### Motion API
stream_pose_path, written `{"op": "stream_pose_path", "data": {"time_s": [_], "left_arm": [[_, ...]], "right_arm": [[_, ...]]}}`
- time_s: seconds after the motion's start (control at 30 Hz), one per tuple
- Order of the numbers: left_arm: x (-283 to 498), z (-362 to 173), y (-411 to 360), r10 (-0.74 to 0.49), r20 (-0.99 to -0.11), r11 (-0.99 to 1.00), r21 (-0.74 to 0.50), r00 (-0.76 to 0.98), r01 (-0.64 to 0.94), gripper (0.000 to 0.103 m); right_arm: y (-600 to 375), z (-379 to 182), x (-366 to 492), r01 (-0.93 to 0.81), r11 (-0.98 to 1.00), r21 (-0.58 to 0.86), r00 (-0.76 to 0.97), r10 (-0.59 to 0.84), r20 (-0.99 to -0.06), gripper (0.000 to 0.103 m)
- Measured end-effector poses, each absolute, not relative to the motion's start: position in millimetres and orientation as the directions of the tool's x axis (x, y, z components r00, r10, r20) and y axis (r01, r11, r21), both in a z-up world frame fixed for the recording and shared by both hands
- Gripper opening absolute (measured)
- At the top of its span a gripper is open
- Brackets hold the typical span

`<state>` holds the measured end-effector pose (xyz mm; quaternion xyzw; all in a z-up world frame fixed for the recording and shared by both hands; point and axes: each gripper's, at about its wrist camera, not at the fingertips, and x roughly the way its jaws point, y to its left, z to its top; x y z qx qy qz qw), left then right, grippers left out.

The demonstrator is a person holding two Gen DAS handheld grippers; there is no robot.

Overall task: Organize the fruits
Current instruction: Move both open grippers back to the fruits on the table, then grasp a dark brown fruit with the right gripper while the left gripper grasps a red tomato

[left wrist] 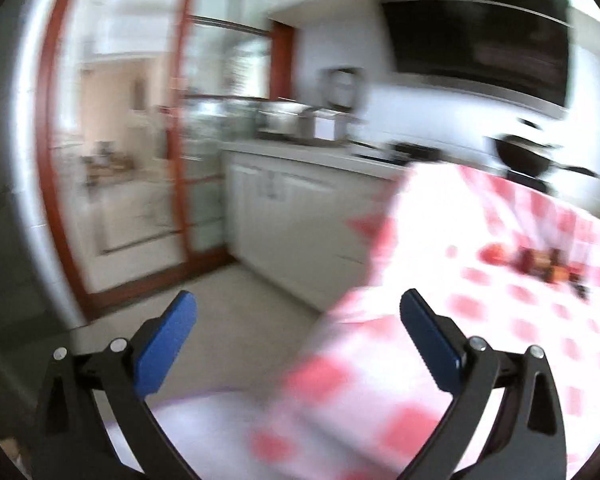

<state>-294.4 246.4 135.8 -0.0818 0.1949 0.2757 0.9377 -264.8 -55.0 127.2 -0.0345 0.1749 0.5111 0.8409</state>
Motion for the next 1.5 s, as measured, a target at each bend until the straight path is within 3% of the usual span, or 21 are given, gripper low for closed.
{"op": "stream_pose_path", "data": {"time_s": [0.07,0.2,0.33,0.47,0.7,0.97,1.1,1.4,1.5], "left_arm": [[-245.3,129.2,208.0,0.338,-0.462,0.903,-0.086,0.82,-0.421,0.102],[-142.1,98.9,140.0,0.162,-0.551,0.959,-0.106,0.819,-0.261,0.102],[-35.0,46.7,110.9,0.048,-0.617,0.964,-0.176,0.785,-0.198,0.102],[44.7,29.1,98.2,-0.019,-0.661,0.955,-0.234,0.75,-0.182,0.101],[89.3,20.2,115.7,-0.194,-0.67,0.89,-0.427,0.717,-0.158,0.101],[87.9,17.0,121.1,-0.248,-0.646,0.864,-0.484,0.722,-0.137,0.101],[87.7,16.9,121.2,-0.259,-0.656,0.863,-0.487,0.708,-0.135,0.101],[80.1,18.5,126.7,-0.231,-0.679,0.868,-0.467,0.697,-0.168,0.101],[93.5,23.0,125.6,-0.134,-0.713,0.911,-0.362,0.688,-0.197,0.101]], "right_arm": [[-95.0,127.7,-228.3,-0.787,0.602,0.139,0.527,0.772,-0.355,0.089],[-163.2,115.9,-140.0,-0.584,0.788,0.195,0.693,0.609,-0.387,0.089],[-233.5,99.6,-52.1,-0.335,0.898,0.285,0.767,0.436,-0.47,0.089],[-276.1,71.2,25.5,-0.127,0.947,0.296,0.8,0.275,-0.534,0.089],[-275.1,50.3,100.6,-0.085,0.969,0.233,0.74,0.218,-0.636,0.088],[-239.3,30.3,157.4,-0.088,0.992,0.089,0.649,0.124,-0.75,0.069],[-229.2,25.5,152.9,-0.102,0.995,-0.017,0.641,0.053,-0.766,0.042],[-258.3,23.7,125.8,-0.091,0.959,0.268,0.692,0.254,-0.676,0.042],[-269.0,16.9,125.8,-0.081,0.936,0.342,0.684,0.302,-0.664,0.042]]}}
